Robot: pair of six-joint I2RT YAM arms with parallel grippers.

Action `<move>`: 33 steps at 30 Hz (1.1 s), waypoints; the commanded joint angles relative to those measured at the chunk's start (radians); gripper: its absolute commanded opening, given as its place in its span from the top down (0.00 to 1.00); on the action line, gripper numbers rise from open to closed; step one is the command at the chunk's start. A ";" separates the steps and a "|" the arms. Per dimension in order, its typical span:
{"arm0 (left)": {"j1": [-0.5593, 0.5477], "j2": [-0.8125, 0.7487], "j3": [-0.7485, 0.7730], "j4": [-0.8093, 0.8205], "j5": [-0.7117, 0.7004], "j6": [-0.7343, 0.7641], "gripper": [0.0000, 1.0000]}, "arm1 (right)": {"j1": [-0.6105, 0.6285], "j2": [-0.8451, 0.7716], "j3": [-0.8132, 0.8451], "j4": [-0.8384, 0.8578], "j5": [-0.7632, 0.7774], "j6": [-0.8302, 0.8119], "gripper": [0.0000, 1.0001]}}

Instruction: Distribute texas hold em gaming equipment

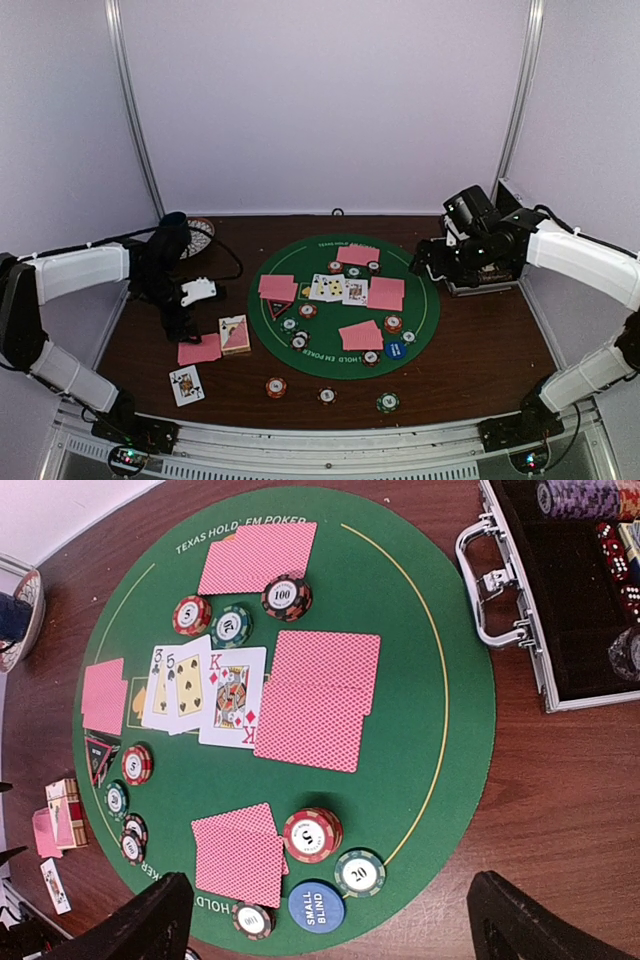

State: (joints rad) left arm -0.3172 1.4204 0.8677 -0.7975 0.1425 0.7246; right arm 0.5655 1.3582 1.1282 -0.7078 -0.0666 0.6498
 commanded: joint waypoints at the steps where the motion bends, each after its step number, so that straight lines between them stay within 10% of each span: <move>1: -0.002 -0.063 0.099 -0.105 0.107 -0.045 0.02 | 0.005 -0.050 0.041 -0.040 0.061 -0.038 0.01; 10: 0.096 -0.047 0.087 0.087 0.130 -0.244 0.02 | -0.049 -0.125 0.077 -0.132 0.367 -0.138 0.00; 17: 0.202 -0.149 -0.183 0.671 0.165 -0.352 0.03 | -0.100 -0.159 -0.092 0.081 0.463 -0.184 0.01; 33: 0.267 0.082 -0.297 1.175 0.212 -0.619 0.02 | -0.311 -0.075 -0.354 0.462 0.668 -0.376 0.00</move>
State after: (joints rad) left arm -0.0566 1.4837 0.6270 0.1513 0.3252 0.1600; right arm 0.2790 1.3220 0.8619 -0.4644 0.4995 0.3786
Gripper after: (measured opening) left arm 0.976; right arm 0.995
